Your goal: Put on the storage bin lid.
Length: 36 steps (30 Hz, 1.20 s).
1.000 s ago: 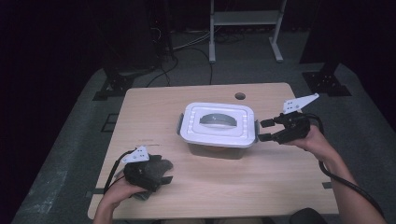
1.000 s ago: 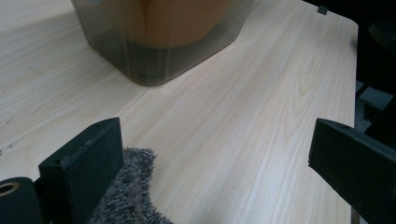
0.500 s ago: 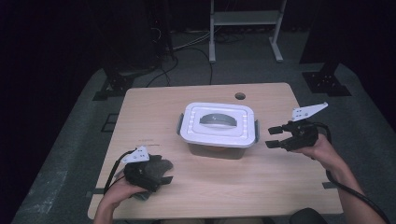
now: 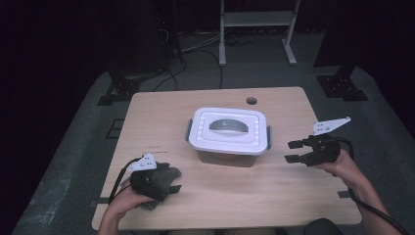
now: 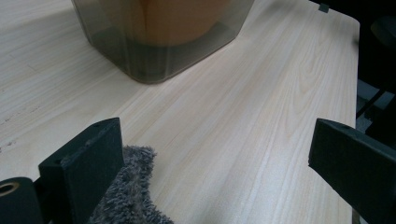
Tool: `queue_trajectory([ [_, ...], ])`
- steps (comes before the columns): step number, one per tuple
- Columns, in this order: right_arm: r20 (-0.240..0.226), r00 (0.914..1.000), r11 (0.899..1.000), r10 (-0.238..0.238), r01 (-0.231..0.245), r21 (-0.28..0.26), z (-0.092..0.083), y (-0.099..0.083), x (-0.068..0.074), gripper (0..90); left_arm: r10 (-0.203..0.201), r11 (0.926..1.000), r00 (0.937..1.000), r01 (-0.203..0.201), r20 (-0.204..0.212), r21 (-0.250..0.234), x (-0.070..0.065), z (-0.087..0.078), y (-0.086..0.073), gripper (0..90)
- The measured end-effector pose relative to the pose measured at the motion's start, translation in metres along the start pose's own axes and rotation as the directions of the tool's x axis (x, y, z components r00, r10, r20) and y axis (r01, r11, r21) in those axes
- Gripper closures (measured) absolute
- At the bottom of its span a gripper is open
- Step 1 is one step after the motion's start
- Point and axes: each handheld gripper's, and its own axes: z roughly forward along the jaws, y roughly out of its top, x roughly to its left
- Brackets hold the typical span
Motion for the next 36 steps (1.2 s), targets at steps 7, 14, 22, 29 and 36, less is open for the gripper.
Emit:
queue_trajectory([
  [7,0.002,1.0000,1.000,0.006,-0.006,0.013,-0.001,-0.012,0.004,32.8,0.001,1.0000,1.0000,-0.001,-0.002,0.001,0.000,-0.001,0.000,2.6],
  [14,0.005,0.9995,0.999,0.031,-0.031,0.022,-0.002,-0.028,0.006,32.7,-0.003,1.0000,1.0000,0.003,-0.004,-0.002,0.000,-0.001,0.001,2.6],
  [22,0.013,0.9980,0.998,0.062,-0.062,0.008,-0.007,-0.046,0.007,32.7,0.002,1.0000,1.0000,-0.002,-0.004,-0.002,0.000,0.000,0.001,2.6],
  [29,0.017,0.9948,0.995,0.100,-0.100,-0.010,-0.011,-0.063,0.008,32.5,-0.001,1.0000,1.0000,0.001,-0.002,0.002,-0.001,0.001,0.001,2.6],
  [36,0.022,0.9930,0.993,0.116,-0.116,-0.017,-0.015,-0.072,0.011,32.1,0.000,1.0000,1.0000,0.000,-0.003,0.001,0.000,0.001,0.000,2.6],
])
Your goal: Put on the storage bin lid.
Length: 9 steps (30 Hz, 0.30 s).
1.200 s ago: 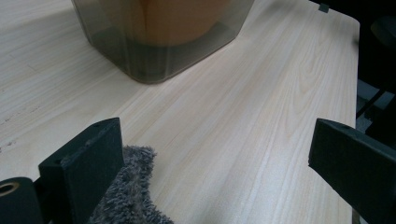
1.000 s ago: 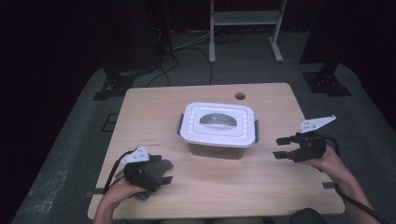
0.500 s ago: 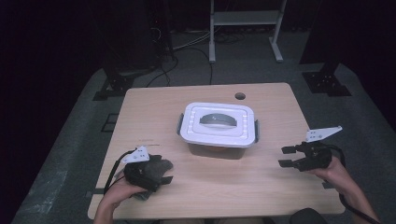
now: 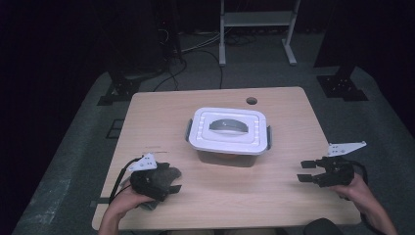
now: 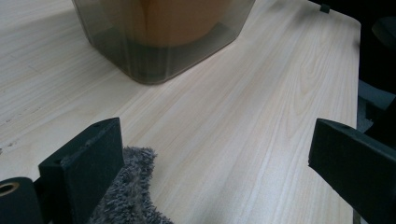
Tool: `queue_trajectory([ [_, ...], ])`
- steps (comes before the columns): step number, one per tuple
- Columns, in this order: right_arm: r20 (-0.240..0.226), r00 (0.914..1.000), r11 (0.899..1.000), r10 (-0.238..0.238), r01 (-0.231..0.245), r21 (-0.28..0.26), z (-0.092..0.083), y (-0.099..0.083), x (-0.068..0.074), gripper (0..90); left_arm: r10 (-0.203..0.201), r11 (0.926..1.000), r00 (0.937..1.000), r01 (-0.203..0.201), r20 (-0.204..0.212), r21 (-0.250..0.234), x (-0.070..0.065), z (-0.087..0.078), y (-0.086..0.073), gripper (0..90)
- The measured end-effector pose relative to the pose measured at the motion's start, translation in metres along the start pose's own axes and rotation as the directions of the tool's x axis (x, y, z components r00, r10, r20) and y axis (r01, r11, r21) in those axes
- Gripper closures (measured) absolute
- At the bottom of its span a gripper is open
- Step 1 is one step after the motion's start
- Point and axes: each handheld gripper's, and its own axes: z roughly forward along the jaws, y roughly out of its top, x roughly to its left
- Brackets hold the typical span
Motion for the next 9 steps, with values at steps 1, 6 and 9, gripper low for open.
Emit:
queue_trajectory([
  [1,0.001,1.0000,1.000,0.003,-0.003,0.000,-0.0006,-0.0010,0.0003,32.1,0.000,1.0000,1.0000,0.000,0.000,0.000,0.0002,0.0002,-0.0001,2.6],
  [6,0.008,0.9999,1.000,0.015,-0.014,-0.024,-0.0042,-0.0074,0.0026,31.0,-0.003,1.0000,1.0000,0.003,0.001,-0.002,0.0005,0.0008,-0.0001,2.6],
  [9,0.008,0.9998,0.999,0.016,-0.016,-0.034,-0.0050,-0.0097,0.0049,29.9,-0.006,1.0000,1.0000,0.006,0.003,-0.001,0.0009,0.0015,-0.0003,2.6],
])
